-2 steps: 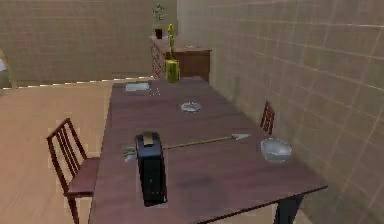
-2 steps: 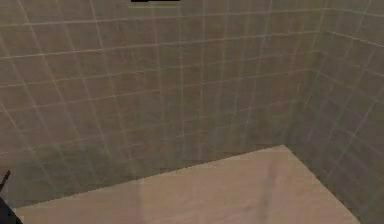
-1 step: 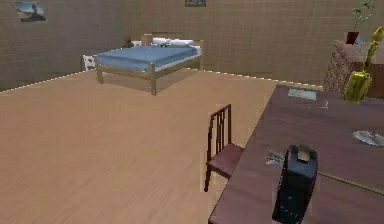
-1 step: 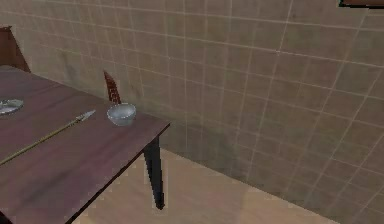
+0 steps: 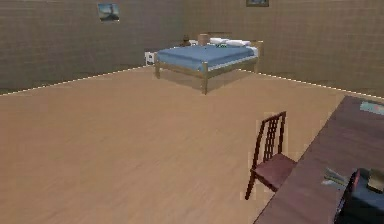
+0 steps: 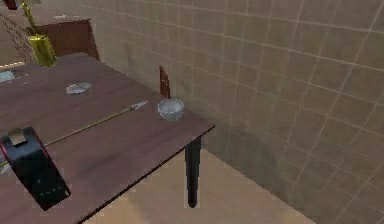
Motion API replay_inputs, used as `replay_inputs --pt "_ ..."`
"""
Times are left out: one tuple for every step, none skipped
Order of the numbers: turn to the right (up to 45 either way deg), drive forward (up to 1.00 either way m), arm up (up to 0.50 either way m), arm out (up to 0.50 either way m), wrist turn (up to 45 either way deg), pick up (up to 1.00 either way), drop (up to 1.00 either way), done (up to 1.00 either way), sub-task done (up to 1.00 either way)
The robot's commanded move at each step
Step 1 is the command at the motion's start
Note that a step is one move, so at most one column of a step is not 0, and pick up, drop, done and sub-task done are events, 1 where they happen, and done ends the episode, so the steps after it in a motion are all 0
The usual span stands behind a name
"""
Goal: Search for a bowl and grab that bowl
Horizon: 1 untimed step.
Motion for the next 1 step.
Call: replay_inputs --pt "45.0 0.00 0.00 0.00 0.0 0.00 0.00 0.00 0.00"
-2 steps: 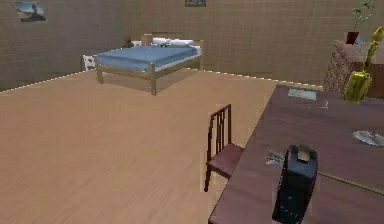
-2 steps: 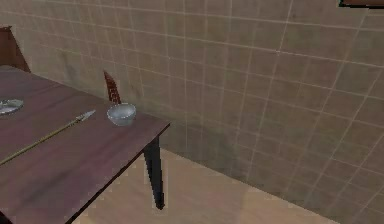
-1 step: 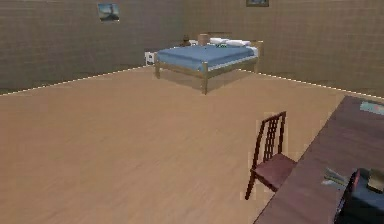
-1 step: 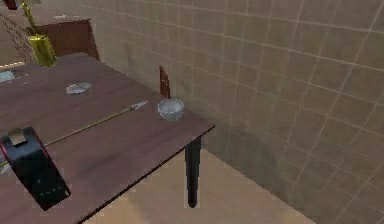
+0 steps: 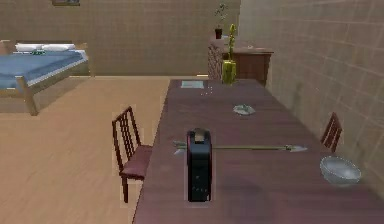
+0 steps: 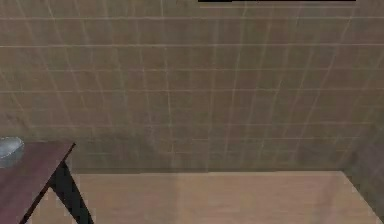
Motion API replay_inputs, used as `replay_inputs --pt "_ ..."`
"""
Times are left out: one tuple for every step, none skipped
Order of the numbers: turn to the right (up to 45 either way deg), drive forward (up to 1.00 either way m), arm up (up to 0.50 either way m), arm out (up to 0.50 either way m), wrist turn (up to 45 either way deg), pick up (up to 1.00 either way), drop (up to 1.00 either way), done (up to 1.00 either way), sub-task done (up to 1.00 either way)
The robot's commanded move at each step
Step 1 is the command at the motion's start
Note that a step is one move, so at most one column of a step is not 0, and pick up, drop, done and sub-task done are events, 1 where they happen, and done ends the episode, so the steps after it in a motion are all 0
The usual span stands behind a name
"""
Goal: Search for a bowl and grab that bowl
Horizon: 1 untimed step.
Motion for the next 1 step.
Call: replay_inputs --pt "45.0 0.00 0.00 0.00 0.0 0.00 0.00 0.00 0.00"
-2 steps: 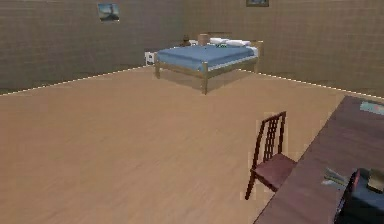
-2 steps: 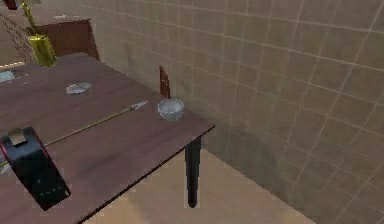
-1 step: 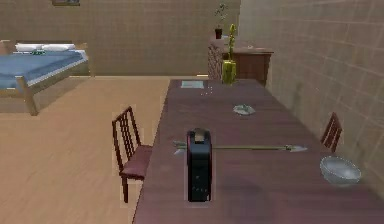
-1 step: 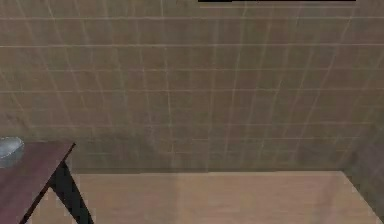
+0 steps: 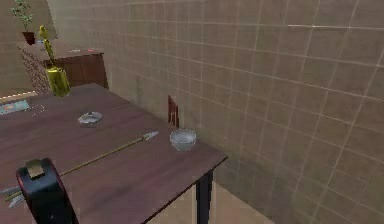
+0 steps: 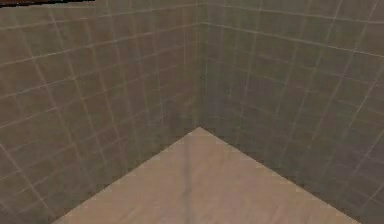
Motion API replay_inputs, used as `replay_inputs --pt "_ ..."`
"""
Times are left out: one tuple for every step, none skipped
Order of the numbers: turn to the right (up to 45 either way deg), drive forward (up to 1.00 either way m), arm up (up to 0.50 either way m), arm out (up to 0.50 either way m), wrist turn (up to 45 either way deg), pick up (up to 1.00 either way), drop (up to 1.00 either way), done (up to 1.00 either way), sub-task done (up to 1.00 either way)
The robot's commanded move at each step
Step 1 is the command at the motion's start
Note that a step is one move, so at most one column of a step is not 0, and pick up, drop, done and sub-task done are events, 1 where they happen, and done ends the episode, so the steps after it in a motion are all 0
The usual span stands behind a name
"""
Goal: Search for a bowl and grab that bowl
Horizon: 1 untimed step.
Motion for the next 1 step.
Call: replay_inputs --pt "18.0 0.00 0.00 0.00 0.0 0.00 0.00 0.00 0.00"
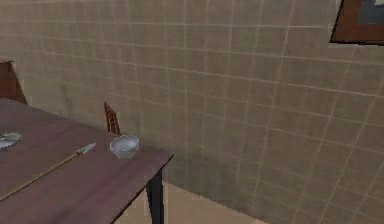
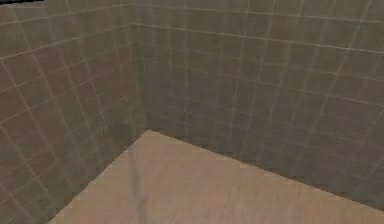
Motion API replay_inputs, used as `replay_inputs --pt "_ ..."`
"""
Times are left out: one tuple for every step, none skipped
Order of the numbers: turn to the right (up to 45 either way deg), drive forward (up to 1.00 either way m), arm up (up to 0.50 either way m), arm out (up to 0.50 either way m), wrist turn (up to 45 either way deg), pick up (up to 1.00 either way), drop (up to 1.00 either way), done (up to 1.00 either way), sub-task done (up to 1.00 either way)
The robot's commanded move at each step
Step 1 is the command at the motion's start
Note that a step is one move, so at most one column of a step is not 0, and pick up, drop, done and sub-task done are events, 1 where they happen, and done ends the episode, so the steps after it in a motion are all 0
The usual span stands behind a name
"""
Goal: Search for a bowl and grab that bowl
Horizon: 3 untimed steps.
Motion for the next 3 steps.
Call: replay_inputs --pt "0.0 0.60 0.00 0.00 0.0 0.00 0.00 0.00 0.00" --pt "-45.0 0.00 0.00 0.00 0.0 0.00 0.00 0.00 0.00" --pt "-45.0 0.00 0.00 0.00 0.0 0.00 0.00 0.00 0.00"
